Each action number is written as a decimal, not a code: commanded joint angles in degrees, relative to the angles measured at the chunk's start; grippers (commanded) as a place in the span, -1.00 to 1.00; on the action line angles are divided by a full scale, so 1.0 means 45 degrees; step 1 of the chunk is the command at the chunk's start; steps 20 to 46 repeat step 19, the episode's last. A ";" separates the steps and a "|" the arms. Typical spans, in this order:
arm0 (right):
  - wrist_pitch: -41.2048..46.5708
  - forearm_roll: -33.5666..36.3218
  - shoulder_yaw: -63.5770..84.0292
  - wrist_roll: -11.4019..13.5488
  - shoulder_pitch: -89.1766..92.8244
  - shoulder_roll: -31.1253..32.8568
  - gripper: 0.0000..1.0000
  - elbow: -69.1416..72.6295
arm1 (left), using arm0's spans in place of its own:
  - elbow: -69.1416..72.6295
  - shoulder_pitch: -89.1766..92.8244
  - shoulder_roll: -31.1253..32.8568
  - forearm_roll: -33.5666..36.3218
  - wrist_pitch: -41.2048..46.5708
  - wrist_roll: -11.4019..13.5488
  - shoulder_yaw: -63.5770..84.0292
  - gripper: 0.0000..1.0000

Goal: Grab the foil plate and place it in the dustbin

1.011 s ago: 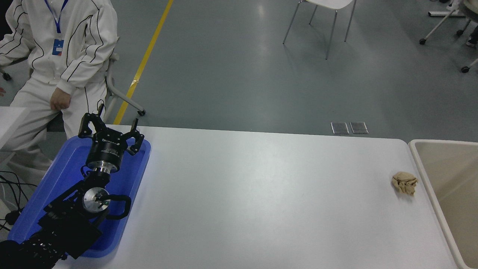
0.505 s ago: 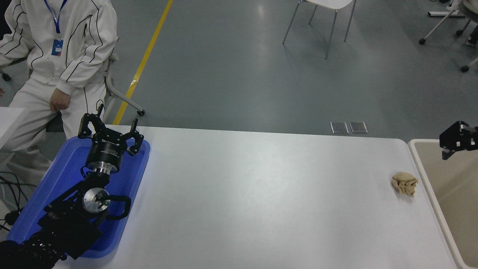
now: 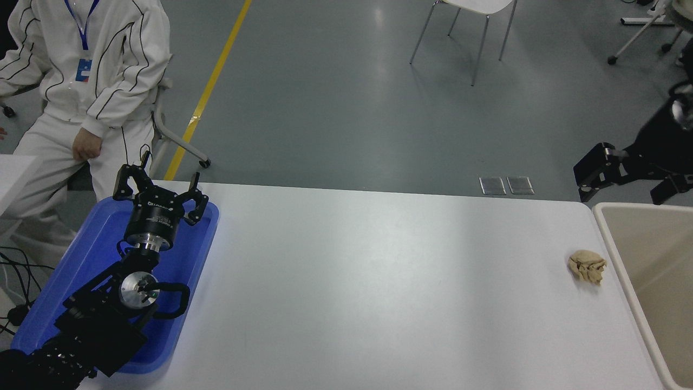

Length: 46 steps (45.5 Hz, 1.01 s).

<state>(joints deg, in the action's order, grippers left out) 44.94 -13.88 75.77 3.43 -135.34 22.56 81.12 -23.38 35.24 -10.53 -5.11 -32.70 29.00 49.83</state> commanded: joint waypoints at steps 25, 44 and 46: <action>0.0013 0.0095 -0.0079 -0.0021 -0.0236 -0.0658 1.00 0.0197 | -0.0019 0.0020 -0.0004 0.0003 -0.0019 0.0000 0.0000 1.00; 0.0013 0.0095 -0.0079 -0.0021 -0.0236 -0.0658 1.00 0.0197 | -0.0019 0.0020 -0.0004 0.0003 -0.0019 0.0000 0.0000 1.00; 0.0013 0.0095 -0.0079 -0.0021 -0.0236 -0.0658 1.00 0.0197 | -0.0019 0.0020 -0.0004 0.0003 -0.0019 0.0000 0.0000 1.00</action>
